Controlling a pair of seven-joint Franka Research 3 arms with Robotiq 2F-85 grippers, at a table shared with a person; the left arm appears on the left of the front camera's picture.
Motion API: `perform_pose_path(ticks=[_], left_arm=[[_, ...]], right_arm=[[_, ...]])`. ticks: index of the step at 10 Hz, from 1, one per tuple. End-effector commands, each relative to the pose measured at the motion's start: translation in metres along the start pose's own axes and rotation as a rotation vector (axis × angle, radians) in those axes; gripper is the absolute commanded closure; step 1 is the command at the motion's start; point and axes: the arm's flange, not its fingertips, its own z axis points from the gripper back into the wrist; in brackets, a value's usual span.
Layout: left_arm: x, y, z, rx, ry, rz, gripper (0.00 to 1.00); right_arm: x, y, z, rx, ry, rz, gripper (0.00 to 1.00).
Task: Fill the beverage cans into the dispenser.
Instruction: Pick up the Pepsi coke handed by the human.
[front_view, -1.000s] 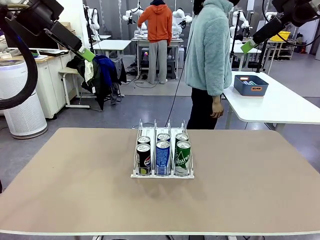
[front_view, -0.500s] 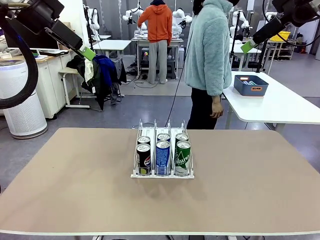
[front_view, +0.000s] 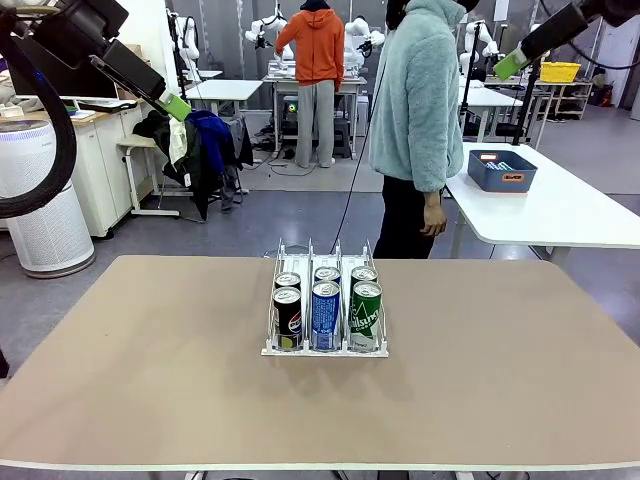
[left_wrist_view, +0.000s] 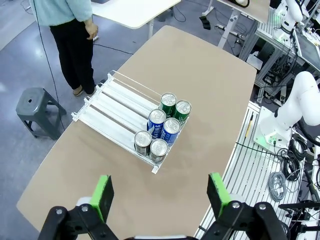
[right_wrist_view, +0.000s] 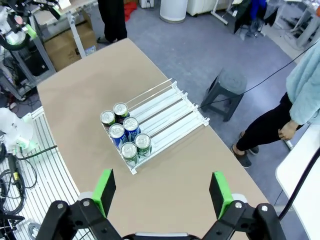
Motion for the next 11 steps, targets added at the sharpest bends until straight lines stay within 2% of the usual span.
perform_pose_path(ticks=[1,7,11], left_arm=[[-0.001,0.001,-0.001,-0.004,0.003,0.003,0.00],[0.007,-0.004,0.004,-0.003,0.002,0.013,0.00],[0.014,-0.008,0.019,0.040,-0.012,-0.015,0.00]], right_arm=[[0.009,-0.001,0.004,0.009,0.003,-0.013,0.00],[0.007,0.001,0.008,-0.005,-0.010,0.009,0.00],[0.007,0.001,0.008,-0.005,-0.010,0.009,0.00]])
